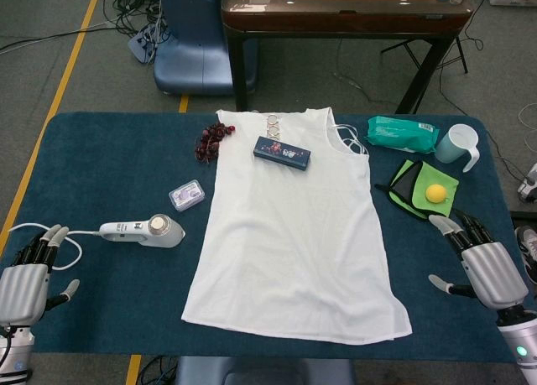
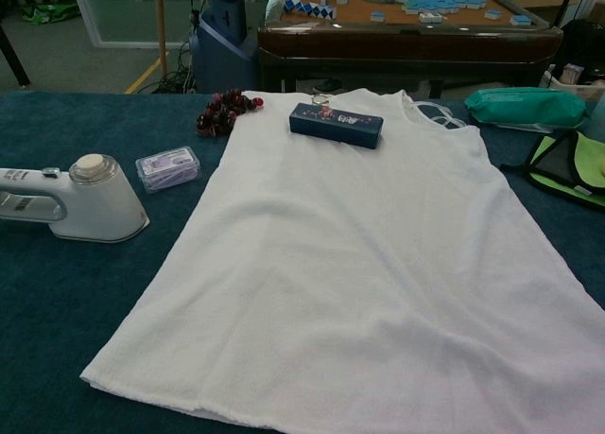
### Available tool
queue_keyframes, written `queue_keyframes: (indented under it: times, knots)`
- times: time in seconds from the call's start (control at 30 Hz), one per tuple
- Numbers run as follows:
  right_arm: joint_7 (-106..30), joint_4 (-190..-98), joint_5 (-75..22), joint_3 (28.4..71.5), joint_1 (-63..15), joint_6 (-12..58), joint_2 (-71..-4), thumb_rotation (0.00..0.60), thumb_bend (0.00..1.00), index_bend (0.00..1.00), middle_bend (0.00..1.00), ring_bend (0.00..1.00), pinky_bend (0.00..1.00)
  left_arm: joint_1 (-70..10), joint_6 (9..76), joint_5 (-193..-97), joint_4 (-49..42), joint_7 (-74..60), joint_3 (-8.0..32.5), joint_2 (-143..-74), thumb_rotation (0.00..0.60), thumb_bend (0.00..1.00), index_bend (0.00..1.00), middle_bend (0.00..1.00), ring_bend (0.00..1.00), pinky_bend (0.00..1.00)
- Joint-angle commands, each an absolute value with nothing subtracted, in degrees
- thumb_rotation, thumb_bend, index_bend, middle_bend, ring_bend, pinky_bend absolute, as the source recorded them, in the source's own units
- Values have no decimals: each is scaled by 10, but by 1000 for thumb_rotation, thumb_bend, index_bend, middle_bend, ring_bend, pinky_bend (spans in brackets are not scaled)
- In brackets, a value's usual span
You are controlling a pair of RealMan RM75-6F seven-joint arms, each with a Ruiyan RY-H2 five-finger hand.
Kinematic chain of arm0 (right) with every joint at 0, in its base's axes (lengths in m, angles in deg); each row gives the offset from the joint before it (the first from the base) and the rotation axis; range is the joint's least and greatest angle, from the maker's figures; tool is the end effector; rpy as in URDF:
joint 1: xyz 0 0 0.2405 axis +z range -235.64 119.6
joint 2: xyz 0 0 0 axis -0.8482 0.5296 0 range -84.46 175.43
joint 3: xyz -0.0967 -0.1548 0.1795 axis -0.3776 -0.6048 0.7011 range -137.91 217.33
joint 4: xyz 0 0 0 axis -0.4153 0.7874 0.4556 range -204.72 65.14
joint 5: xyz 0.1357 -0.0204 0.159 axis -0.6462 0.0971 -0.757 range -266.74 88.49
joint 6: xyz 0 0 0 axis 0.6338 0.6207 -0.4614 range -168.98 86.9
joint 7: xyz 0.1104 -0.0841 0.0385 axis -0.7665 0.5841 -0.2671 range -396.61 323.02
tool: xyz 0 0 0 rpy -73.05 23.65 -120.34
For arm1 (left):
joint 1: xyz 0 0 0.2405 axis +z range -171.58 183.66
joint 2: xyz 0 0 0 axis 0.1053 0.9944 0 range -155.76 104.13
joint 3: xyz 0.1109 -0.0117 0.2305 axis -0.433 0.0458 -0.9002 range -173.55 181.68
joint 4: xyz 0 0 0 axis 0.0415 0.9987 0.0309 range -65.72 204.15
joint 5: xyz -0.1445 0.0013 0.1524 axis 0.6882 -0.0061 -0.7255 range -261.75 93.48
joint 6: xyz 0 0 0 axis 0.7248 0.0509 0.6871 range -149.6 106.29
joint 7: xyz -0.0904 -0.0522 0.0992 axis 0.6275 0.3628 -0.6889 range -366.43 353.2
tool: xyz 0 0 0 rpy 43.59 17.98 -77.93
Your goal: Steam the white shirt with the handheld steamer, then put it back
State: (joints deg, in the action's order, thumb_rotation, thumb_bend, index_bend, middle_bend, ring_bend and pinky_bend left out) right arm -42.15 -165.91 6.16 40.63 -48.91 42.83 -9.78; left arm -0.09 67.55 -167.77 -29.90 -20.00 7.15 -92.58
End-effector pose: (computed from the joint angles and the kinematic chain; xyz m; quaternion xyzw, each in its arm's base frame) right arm -0.2784 -0.1926 0.1841 0.6644 -0.3475 0.4158 0.5147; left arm -0.2812 0.1854 0.1471 -0.5871 -0.3521 -0.3854 0.6186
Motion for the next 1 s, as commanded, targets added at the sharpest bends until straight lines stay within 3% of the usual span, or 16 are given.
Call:
queue_keyframes:
  times: [0.03,0.2,0.37,0.6,1.0]
  knots:
    - [-421,-1660,61,407,-490,430,-97,600,17,0,179,41,96,-1,674,-1678,-299,-198,72,-925,600,180,99,108,96,170]
    - [-418,-1668,55,418,-487,437,-84,600,17,0,179,41,95,-8,662,-1679,-296,-191,78,-922,600,181,104,108,98,170]
    - [-389,-1694,31,440,-481,436,-55,600,16,0,179,41,96,-33,632,-1679,-289,-197,91,-920,600,180,170,121,121,170]
    - [-374,-1727,20,456,-470,427,-24,600,17,0,179,41,95,-99,548,-1657,-274,-225,120,-927,600,180,168,123,125,172]
    - [-380,-1731,15,452,-473,422,-19,600,16,0,179,41,96,-205,399,-1530,-218,-306,158,-978,600,180,165,123,126,173]
